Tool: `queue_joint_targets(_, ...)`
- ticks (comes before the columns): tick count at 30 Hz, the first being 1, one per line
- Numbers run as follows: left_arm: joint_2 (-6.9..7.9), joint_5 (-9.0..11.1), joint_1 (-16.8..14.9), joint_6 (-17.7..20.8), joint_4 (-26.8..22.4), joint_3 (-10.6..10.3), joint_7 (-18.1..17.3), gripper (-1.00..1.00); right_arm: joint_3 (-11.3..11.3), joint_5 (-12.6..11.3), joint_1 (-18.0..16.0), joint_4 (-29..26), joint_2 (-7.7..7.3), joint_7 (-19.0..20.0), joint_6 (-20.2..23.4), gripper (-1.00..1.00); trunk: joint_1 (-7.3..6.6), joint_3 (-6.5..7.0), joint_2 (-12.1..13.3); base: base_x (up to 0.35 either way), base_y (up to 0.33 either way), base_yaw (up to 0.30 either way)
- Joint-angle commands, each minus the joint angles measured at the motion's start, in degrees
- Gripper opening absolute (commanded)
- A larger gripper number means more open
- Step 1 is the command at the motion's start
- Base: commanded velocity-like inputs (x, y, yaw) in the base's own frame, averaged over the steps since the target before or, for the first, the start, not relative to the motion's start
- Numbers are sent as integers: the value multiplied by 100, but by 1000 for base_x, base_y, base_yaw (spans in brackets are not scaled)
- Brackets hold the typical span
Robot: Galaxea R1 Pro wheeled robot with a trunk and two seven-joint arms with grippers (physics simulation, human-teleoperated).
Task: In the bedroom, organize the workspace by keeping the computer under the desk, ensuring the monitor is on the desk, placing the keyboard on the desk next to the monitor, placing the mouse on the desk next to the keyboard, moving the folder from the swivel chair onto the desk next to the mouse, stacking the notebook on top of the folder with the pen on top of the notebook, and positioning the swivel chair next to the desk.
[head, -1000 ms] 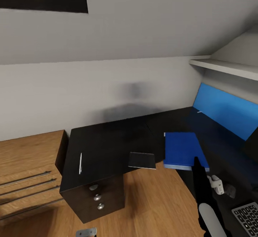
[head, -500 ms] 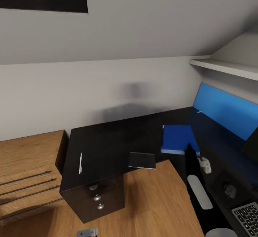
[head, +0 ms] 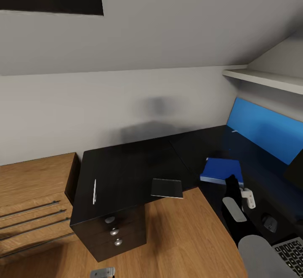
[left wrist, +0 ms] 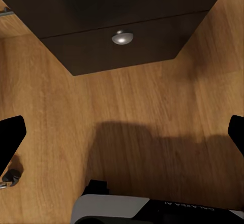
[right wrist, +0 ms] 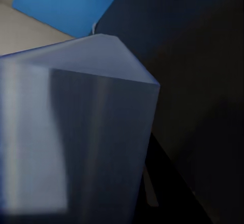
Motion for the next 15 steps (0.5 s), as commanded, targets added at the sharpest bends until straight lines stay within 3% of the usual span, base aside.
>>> queue_joint_targets(1, 4, 54, -3, 25, -11, -20, 43, 100, 2, -21, -4, -4, -1, -18, -17, -100, 2, -10, -9, 0, 0, 0)
queue_joint_targets(5, -3, 54, -3, 19, -11, -20, 42, 100, -23, -21, -7, 10, -2, -16, -20, -100, 2, -10, -9, 0, 0, -7)
queue_joint_targets(15, -5, 54, -3, 9, -14, -20, 42, 100, -44, -16, -8, 14, -15, -22, -29, -100, 2, -10, -9, 0, 0, -153)
